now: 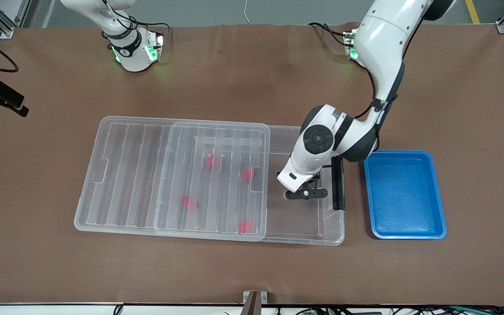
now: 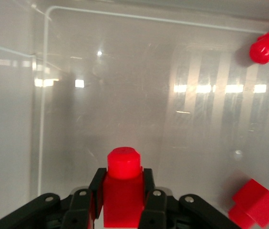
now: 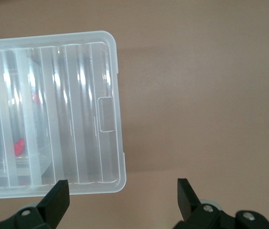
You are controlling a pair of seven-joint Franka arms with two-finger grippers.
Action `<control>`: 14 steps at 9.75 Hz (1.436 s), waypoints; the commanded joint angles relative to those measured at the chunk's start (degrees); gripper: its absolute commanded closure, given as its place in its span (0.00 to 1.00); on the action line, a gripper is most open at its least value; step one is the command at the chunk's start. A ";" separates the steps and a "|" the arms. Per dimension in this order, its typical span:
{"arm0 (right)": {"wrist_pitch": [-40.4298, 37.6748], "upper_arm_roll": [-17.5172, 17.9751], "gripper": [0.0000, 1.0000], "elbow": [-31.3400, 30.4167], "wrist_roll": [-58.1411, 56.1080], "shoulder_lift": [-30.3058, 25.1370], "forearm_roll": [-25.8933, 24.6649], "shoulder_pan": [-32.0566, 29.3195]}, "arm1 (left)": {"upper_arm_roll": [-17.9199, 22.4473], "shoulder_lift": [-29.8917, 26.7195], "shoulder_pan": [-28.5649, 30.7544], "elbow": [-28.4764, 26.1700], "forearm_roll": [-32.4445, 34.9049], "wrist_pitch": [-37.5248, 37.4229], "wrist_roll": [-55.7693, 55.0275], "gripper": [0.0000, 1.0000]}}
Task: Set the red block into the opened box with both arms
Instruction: 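Lower the red block into the box and open the left gripper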
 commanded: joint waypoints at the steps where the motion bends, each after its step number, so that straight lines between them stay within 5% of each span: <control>1: 0.14 0.15 0.00 -1.73 0.41 -1.07 1.07 -0.68 | 0.50 5.00 -0.50 1.26 4.95 3.33 2.01 0.96; 2: -0.21 0.15 0.00 -1.73 0.41 -1.08 1.07 -0.76 | 0.41 5.97 -0.41 1.26 6.03 4.22 2.02 0.91; 3: -0.22 0.06 0.00 -1.73 0.41 -1.08 1.07 -0.77 | 0.41 6.67 -0.41 1.26 5.95 4.31 2.02 0.74; 5: -0.31 0.06 0.00 -1.73 0.41 -1.08 1.07 -0.85 | 0.41 5.99 -0.15 1.35 6.13 4.31 2.02 0.00; 10: -0.75 -0.29 0.00 -1.90 -1.16 0.15 1.07 -1.20 | 0.59 -9.63 2.82 1.53 5.51 -5.50 1.84 0.00; 11: 0.21 -0.29 0.17 -2.17 -2.21 3.03 1.07 -1.20 | 0.76 -12.62 3.97 2.66 5.51 -9.27 1.84 0.00; 12: 1.53 -0.29 0.58 -2.43 -9.97 7.40 1.07 -1.29 | 0.76 -15.26 5.63 4.06 5.95 -14.53 1.84 0.00; 14: 11.68 -0.29 0.95 -7.94 -19.42 12.53 1.51 -3.74 | 0.76 -20.10 10.55 6.27 5.95 -21.59 3.32 0.00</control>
